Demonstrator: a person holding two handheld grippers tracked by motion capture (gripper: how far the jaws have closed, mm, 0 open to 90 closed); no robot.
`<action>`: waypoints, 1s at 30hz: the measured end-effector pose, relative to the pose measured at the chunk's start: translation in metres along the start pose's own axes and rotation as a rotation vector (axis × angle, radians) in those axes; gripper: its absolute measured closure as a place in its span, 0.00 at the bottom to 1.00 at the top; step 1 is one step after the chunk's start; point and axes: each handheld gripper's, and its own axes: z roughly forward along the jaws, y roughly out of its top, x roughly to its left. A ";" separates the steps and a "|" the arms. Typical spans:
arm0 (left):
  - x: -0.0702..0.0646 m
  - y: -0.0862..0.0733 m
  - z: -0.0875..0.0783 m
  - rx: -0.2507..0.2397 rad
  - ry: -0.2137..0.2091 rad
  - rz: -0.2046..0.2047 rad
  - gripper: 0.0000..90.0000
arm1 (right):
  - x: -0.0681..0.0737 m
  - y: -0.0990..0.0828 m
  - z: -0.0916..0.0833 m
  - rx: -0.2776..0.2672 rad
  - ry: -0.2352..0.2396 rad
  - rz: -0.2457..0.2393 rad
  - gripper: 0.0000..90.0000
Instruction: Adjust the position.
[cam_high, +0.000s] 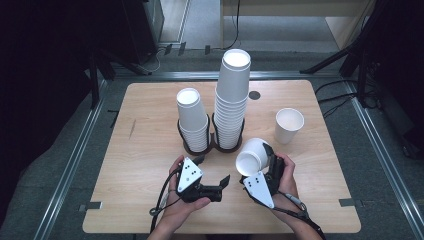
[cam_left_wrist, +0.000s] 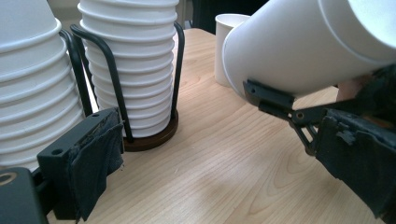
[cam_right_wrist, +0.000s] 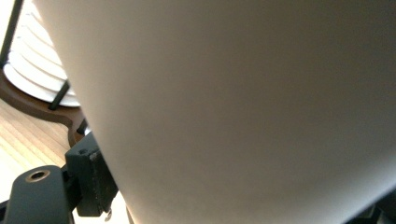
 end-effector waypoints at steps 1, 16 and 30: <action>0.000 0.000 0.000 0.000 -0.001 0.000 0.02 | 0.001 0.000 -0.001 -0.006 -0.002 -0.008 0.15; -0.003 0.000 0.000 -0.004 -0.007 0.030 0.02 | 0.005 0.004 -0.004 -0.025 0.061 -0.002 0.15; -0.020 0.000 -0.005 -0.025 -0.144 0.168 0.07 | 0.011 0.015 -0.014 -0.059 0.212 -0.047 0.15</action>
